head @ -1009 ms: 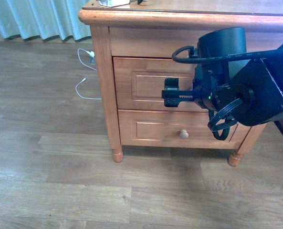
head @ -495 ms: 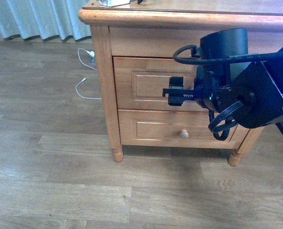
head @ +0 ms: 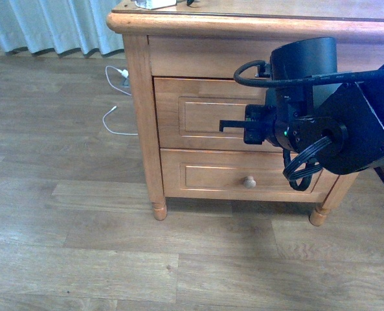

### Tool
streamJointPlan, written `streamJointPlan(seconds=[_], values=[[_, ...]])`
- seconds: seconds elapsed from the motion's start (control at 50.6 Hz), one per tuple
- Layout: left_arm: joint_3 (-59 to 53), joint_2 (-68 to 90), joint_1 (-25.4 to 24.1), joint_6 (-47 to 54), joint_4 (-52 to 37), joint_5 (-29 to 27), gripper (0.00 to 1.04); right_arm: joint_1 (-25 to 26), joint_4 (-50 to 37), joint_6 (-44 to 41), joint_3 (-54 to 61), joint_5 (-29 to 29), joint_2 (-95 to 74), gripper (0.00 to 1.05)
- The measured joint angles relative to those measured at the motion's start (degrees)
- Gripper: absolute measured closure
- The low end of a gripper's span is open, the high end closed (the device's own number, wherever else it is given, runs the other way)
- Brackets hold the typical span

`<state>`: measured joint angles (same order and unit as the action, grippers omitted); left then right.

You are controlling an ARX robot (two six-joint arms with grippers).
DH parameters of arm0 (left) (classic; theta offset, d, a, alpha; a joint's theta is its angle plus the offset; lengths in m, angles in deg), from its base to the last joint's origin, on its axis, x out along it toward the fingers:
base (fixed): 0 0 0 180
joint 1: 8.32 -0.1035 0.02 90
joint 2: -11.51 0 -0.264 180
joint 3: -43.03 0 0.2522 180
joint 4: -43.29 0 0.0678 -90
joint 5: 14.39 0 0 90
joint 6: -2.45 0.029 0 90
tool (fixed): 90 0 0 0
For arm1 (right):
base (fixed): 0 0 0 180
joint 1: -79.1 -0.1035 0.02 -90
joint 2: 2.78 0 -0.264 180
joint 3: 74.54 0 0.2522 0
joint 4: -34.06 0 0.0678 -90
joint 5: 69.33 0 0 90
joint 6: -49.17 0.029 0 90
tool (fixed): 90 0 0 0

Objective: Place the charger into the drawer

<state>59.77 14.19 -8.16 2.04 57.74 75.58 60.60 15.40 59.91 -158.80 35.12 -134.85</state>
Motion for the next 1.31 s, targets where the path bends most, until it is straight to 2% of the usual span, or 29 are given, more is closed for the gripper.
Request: streamJointPlan(seconds=[0.336, 0.851, 1.048, 1.305], values=[[0.00, 0.00, 0.00, -0.02, 0.00, 0.02, 0.06, 0.09, 1.73, 1.38, 5.03, -3.06, 3.96, 0.83], [0.00, 0.00, 0.00, 0.00, 0.00, 0.00, 0.06, -3.45, 12.20, 3.69, 31.21, -9.44, 27.39, 0.84], [0.00, 0.00, 0.00, 0.00, 0.00, 0.02, 0.06, -6.12, 13.53, 4.68, 38.05, -8.90, 34.21, 0.83], [0.00, 0.00, 0.00, 0.00, 0.00, 0.02, 0.06, -6.14, 19.06, 8.00, 41.46, -7.69, 48.26, 0.44]])
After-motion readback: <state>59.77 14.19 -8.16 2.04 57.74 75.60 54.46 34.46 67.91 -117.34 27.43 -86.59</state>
